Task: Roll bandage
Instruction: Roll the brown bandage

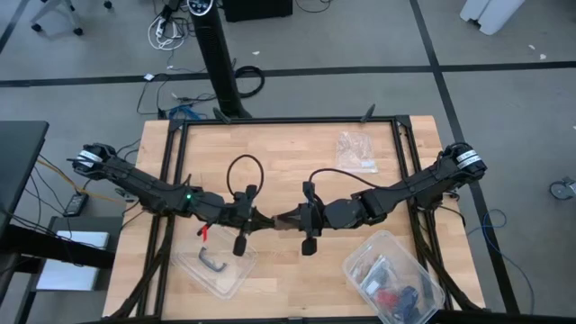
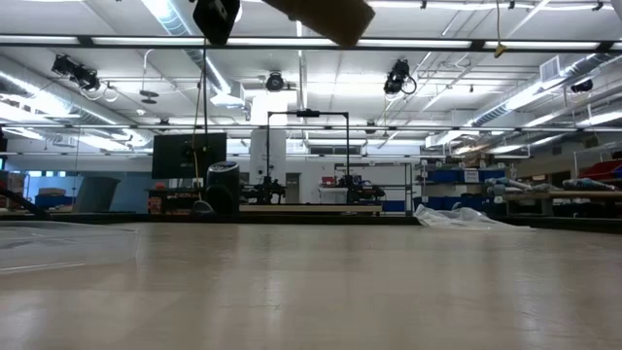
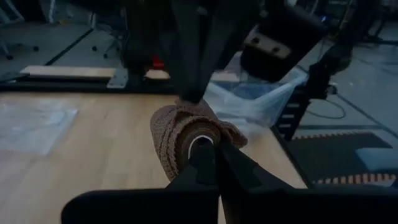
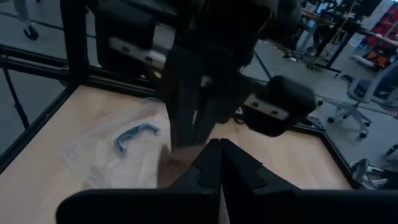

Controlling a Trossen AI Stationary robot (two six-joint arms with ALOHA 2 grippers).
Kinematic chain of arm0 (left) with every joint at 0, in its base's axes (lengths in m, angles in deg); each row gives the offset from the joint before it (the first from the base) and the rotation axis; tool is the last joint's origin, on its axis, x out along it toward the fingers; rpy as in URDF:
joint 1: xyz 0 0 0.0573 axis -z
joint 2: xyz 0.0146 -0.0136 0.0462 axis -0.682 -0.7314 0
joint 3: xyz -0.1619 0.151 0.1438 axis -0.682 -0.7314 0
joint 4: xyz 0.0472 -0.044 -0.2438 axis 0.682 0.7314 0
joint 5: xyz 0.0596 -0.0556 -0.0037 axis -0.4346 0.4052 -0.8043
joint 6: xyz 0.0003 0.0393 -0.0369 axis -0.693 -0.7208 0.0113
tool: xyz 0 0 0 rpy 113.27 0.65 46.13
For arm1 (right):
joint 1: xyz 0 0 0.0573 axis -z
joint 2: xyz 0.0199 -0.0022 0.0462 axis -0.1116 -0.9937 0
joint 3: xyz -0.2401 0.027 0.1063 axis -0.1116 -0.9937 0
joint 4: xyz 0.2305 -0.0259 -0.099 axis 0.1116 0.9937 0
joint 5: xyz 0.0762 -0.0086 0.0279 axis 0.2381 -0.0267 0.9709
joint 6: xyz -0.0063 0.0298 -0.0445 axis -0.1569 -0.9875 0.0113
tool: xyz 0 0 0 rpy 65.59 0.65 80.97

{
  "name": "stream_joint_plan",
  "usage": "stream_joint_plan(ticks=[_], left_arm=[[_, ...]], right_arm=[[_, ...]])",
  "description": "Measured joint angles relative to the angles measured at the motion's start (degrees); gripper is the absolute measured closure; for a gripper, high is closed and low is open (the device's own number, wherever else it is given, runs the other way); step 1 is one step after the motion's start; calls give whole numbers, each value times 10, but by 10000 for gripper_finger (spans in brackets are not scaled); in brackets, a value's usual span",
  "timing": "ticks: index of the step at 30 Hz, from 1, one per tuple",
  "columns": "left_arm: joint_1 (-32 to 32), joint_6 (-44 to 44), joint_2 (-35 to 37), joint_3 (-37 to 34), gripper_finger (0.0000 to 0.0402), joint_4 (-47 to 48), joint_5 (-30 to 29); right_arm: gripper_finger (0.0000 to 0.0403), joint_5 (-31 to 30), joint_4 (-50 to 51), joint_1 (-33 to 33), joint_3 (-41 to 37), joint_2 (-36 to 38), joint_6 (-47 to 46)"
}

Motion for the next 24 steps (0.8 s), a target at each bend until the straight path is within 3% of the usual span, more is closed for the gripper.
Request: stream_joint_plan(ticks=[7, 12, 15, 24], left_arm=[[7, -10, -1, 0, 401, -15, 10], [0, 0, 0, 2, 401, 45, 17], [-12, 3, 0, 27, 401, 140, 26], [-59, -16, 0, 184, 401, 483, 78]], right_arm=[[398, 1, 21, 4, 0, 0, -24], [385, -39, 30, -6, -1, 17, -5], [376, -66, 38, -18, 0, 45, -2], [377, -72, 120, -28, 0, 87, -36]])
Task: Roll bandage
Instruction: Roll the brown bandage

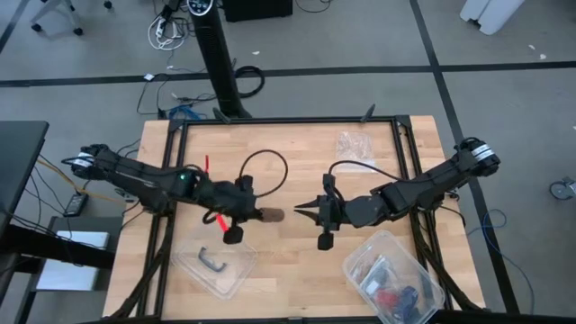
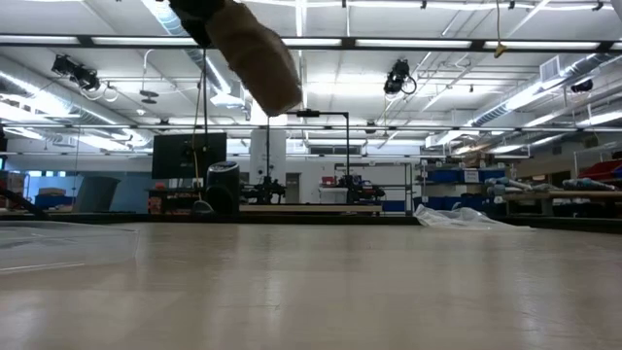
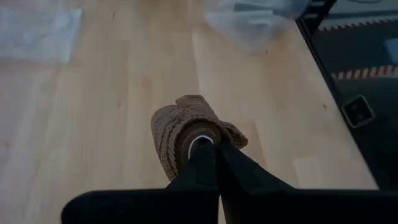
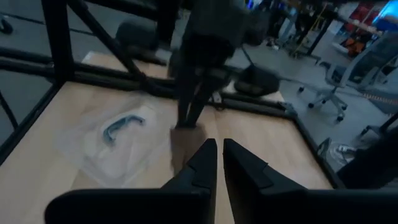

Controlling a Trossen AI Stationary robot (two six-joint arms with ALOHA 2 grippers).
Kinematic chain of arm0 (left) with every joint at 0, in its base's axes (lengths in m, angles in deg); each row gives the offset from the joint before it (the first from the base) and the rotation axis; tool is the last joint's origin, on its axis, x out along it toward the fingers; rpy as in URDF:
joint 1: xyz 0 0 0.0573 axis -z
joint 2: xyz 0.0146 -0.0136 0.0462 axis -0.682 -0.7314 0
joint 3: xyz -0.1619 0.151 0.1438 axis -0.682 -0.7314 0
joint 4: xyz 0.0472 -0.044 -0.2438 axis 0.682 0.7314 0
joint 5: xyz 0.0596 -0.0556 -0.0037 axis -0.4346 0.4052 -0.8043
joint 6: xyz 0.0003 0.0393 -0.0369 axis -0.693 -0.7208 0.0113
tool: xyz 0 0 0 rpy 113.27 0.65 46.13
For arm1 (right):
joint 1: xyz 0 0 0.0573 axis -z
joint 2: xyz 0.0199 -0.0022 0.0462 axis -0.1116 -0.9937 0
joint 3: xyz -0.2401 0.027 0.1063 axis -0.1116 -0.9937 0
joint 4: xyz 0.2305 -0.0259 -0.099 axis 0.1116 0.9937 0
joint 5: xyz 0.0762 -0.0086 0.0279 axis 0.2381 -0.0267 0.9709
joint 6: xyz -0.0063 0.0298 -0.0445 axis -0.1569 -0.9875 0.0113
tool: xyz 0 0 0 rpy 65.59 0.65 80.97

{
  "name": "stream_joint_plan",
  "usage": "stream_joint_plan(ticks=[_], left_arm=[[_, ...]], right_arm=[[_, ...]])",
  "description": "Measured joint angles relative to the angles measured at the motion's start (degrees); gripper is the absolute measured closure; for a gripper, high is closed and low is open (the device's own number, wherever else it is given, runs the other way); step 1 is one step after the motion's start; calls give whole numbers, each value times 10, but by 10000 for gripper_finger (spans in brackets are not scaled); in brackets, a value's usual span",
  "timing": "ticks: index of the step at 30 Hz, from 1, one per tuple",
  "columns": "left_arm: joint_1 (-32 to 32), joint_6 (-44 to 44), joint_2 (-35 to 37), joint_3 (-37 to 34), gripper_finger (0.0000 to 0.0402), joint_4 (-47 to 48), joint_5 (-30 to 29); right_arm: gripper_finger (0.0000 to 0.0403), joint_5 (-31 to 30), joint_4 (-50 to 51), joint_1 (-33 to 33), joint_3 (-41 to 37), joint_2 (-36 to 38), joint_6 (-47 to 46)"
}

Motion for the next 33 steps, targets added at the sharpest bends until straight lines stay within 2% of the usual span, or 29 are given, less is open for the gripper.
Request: stream_joint_plan(ticks=[5, 7, 12, 21, 26, 33], left_arm=[[-43, 3, -10, 13, 401, 61, 117], [-61, 12, -22, 13, 401, 80, 139], [-88, 14, -80, 12, 401, 108, 140], [-93, -24, -185, 27, 401, 102, 161], [-93, -32, -198, 48, 401, 109, 159], [-93, -33, -200, 78, 388, 121, 102]], right_arm=[[379, 8, 27, 2, 0, -1, -27], [379, 19, 35, 3, 0, -3, -37], [374, 26, 45, 4, 0, -3, -52], [376, 32, 46, 5, 0, -3, -51], [373, 33, 50, 4, 0, -3, -51], [371, 33, 50, 4, 0, -3, -52]])
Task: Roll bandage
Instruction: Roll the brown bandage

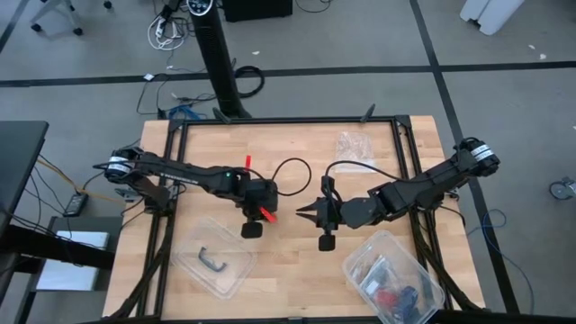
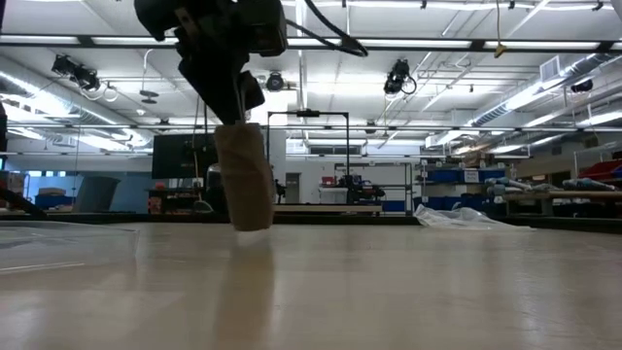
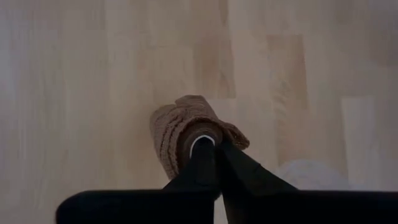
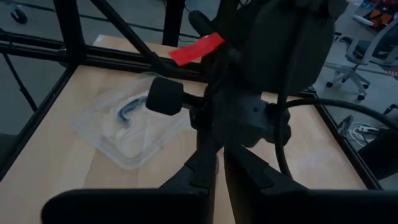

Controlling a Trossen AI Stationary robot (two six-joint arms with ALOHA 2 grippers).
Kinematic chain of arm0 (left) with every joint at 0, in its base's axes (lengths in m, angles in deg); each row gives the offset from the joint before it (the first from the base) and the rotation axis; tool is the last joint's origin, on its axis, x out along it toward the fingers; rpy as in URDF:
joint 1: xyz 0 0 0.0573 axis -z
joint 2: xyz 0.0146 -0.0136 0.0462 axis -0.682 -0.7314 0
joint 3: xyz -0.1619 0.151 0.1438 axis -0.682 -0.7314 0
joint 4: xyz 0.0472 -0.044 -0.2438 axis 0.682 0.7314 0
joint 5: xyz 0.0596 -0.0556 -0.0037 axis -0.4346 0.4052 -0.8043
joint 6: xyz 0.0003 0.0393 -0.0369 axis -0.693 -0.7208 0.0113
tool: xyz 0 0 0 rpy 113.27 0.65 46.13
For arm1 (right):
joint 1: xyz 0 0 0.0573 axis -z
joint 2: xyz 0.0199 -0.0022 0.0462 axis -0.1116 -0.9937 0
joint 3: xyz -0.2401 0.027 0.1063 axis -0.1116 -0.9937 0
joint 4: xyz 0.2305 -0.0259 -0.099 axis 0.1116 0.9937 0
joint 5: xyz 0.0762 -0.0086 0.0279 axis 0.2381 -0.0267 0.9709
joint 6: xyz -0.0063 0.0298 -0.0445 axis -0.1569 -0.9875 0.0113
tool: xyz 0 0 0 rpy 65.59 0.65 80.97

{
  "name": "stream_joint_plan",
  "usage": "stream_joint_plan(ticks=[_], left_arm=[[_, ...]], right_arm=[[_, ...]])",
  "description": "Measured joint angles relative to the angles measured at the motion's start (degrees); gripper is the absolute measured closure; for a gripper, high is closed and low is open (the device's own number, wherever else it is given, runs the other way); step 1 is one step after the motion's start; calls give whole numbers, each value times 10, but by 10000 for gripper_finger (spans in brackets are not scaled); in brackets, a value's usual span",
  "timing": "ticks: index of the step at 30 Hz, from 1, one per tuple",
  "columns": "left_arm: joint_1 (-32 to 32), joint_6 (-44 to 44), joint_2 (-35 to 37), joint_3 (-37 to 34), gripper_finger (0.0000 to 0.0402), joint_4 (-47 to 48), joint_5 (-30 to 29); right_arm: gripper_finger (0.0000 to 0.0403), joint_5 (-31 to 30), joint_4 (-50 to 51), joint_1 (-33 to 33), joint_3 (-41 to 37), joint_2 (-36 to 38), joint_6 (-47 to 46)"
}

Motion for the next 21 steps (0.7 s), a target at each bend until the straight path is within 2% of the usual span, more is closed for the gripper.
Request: stream_joint_plan(ticks=[12, 21], left_arm=[[0, 2, 0, 0, 326, 22, 6], [0, 4, 0, 0, 307, 21, 6]], right_arm=[[365, 0, 0, 0, 0, 0, 0], [364, 0, -1, 0, 0, 0, 0]])
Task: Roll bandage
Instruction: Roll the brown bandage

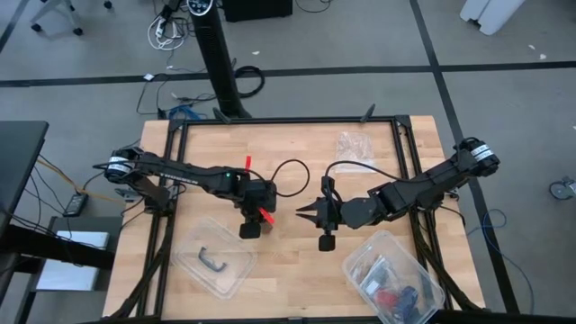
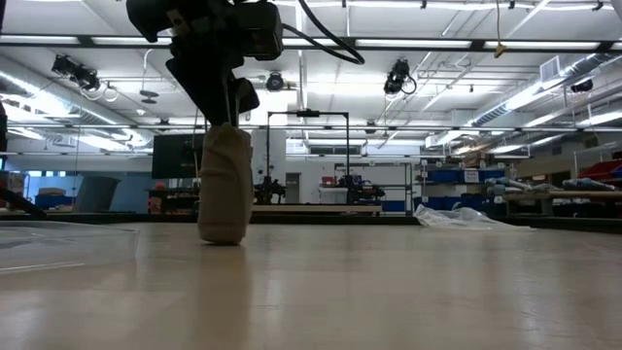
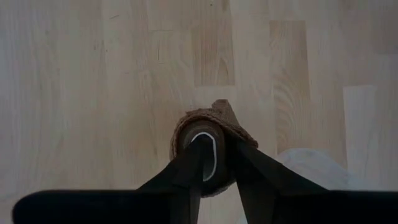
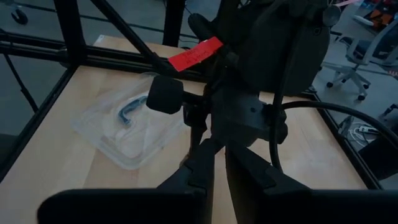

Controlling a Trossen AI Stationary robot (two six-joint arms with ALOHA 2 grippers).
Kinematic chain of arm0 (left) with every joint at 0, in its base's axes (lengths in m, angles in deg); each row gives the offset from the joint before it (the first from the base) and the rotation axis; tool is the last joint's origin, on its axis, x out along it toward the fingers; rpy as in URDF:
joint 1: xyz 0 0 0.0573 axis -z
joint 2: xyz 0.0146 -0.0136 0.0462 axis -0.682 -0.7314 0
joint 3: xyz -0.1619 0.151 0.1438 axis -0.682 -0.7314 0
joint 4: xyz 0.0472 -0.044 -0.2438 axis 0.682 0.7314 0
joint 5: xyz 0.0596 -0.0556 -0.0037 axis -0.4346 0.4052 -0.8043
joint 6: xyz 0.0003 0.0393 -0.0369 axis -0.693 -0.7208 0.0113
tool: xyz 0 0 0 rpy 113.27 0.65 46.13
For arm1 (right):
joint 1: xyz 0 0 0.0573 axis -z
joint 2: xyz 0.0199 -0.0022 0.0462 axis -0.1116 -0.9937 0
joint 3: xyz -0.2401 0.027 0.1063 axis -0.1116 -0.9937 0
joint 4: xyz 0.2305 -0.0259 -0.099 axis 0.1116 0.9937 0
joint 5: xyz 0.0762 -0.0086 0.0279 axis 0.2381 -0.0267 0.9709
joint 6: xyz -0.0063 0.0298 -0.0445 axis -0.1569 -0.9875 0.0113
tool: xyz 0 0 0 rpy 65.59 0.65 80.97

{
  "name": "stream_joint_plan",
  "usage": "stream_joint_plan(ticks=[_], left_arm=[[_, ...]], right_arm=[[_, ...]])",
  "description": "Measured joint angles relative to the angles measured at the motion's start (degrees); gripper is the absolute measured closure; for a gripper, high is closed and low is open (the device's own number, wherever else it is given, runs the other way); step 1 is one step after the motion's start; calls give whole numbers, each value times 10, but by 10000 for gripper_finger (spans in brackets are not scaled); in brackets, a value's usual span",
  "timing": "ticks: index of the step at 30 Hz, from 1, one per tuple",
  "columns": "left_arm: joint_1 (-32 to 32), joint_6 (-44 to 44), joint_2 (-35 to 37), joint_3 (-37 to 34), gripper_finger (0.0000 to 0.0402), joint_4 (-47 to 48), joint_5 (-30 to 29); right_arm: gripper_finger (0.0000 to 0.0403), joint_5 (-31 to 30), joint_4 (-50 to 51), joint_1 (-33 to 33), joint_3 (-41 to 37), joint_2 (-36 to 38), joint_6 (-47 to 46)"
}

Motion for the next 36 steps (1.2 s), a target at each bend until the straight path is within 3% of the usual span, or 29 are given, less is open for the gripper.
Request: stream_joint_plan(ticks=[14, 22, 25, 30, 33, 36], left_arm=[[1, 0, 0, 0, 307, -2, -11], [17, -1, 1, 0, 333, -3, -19], [22, -2, 1, 0, 352, -6, -26], [27, -2, 1, 0, 370, -41, -28], [28, -2, 1, 0, 372, -56, -28], [28, -2, 1, 1, 373, -61, -28]], right_arm=[[364, 18, -1, 0, 0, 0, -3], [349, 48, -25, -1, -64, 0, -90], [329, 56, -137, 0, -153, 0, -147], [282, 105, -512, 15, -310, -66, -190], [245, 93, -652, 22, -333, -150, -195], [202, 76, -706, 33, -314, -230, -210]])
